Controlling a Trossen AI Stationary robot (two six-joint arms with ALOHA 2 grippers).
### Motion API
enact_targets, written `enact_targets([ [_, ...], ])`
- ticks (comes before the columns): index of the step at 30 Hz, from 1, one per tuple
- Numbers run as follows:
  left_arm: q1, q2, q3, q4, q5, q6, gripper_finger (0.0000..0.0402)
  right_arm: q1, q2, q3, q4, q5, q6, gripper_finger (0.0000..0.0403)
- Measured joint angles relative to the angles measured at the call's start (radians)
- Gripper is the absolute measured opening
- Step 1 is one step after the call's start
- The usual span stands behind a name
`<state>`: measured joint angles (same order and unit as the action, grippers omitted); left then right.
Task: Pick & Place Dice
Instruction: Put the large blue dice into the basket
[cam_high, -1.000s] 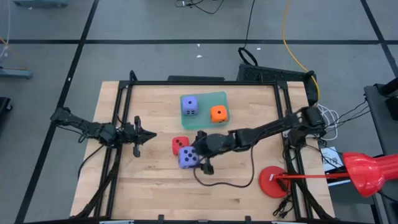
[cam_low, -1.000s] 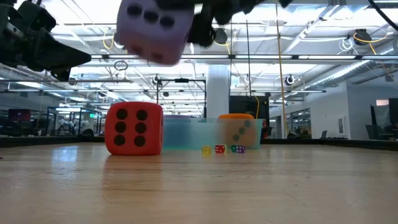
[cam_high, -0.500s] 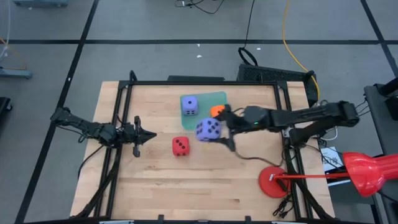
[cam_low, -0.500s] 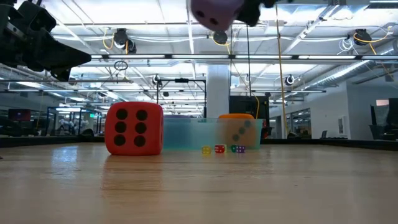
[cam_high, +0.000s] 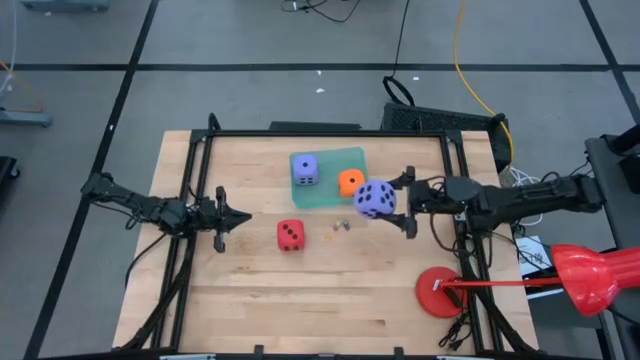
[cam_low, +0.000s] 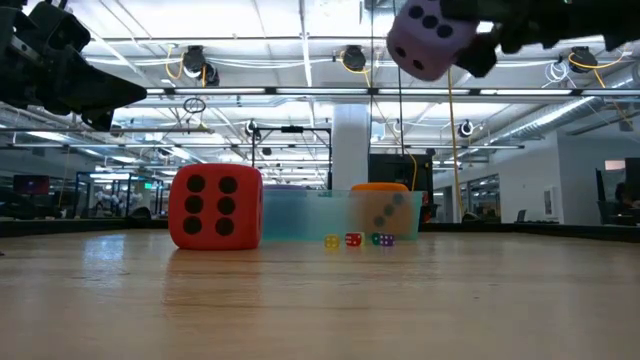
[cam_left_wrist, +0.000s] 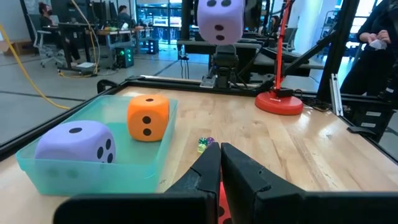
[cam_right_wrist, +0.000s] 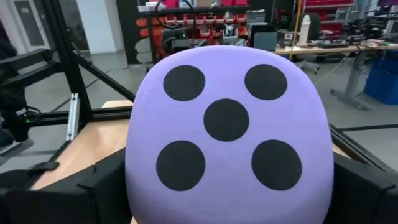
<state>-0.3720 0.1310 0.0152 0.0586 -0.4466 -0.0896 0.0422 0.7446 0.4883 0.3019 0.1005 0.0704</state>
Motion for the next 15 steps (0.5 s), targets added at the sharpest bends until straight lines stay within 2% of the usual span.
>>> enact_targets([
  [10, 0.0, 0.0, 0.0, 0.0, 0.0, -0.002, 0.0026, -0.03, -0.058, -0.206, 0.156, 0.051, 0.026, 0.0366],
  [15, 0.0, 0.0, 0.0, 0.0, 0.0, 0.005, 0.0026, -0.049, -0.057, -0.232, 0.165, 0.057, 0.049, 0.0366],
])
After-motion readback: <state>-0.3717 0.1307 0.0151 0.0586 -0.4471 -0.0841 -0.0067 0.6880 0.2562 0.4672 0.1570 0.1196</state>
